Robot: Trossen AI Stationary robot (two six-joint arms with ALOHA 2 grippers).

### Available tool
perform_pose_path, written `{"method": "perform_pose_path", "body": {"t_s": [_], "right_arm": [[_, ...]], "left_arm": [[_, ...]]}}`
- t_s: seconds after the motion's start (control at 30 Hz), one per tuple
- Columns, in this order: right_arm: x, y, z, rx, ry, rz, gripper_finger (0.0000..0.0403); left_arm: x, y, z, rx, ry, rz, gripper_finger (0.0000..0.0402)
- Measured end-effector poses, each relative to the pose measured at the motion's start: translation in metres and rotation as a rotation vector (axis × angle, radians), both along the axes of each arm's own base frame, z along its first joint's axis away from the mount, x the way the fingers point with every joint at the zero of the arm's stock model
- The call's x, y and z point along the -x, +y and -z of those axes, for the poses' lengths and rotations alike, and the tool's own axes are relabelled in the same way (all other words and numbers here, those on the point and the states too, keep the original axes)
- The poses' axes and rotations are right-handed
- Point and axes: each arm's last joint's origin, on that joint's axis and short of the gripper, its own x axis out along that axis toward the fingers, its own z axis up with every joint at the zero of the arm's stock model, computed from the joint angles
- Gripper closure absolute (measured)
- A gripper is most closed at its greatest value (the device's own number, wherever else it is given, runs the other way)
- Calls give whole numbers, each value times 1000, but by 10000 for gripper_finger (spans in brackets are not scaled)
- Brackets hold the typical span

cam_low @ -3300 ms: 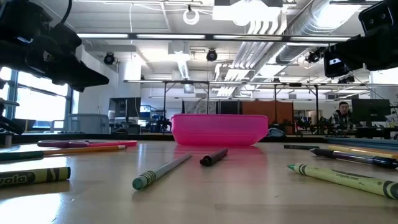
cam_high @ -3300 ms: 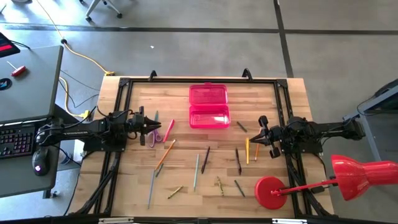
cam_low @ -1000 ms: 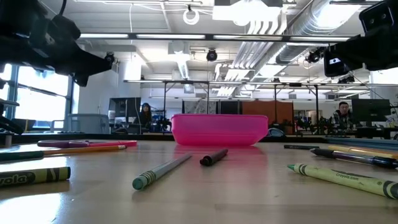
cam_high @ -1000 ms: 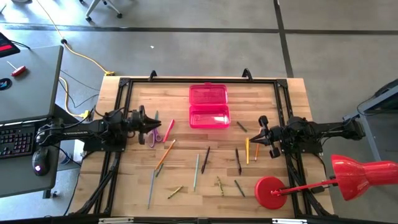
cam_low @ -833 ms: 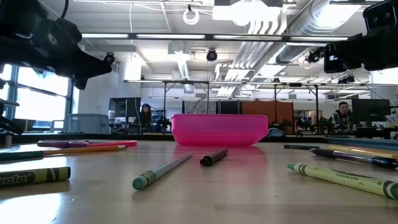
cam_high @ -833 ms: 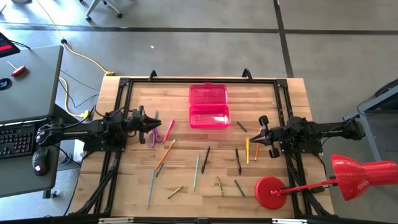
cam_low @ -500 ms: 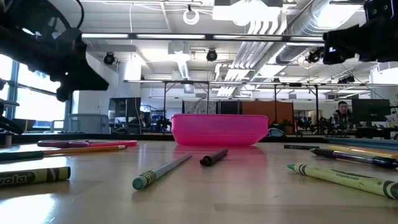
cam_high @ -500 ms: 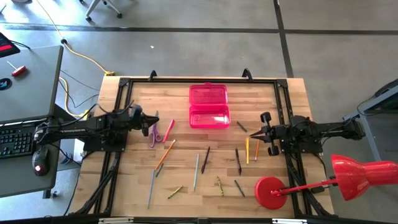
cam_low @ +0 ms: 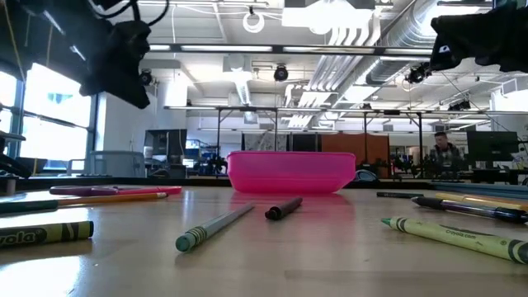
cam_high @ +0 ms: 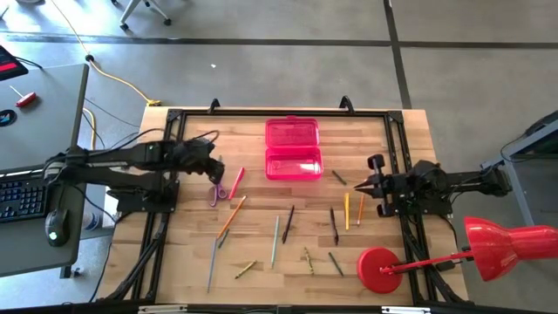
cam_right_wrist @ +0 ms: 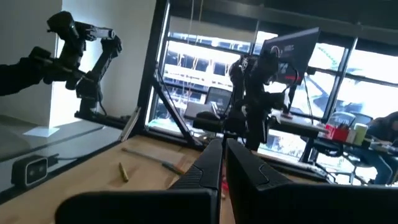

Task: Pick & place school supplies into a supply box
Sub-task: Put the purple scissors into the pink supply box

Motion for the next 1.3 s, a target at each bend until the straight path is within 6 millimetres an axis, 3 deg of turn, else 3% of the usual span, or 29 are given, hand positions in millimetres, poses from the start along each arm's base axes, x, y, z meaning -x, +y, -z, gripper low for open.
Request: {"method": "perform_pose_path", "body": {"t_s": [0.2,0.37,0.8,0.97,1.3], "right_arm": [[0,0,-2,-1,-20,0,402],[1,0,-4,-30,-37,5,402],[0,0,-1,-49,4,0,402],[0,0,0,-74,13,-6,402],[0,0,0,-161,33,-25,402]], "left_arm": [[-5,2,-10,18,225,-41,318],[-5,0,2,113,308,-38,318],[-4,-2,21,156,409,-8,318],[-12,-3,31,274,455,4,318],[-25,-2,53,305,618,58,318]]}}
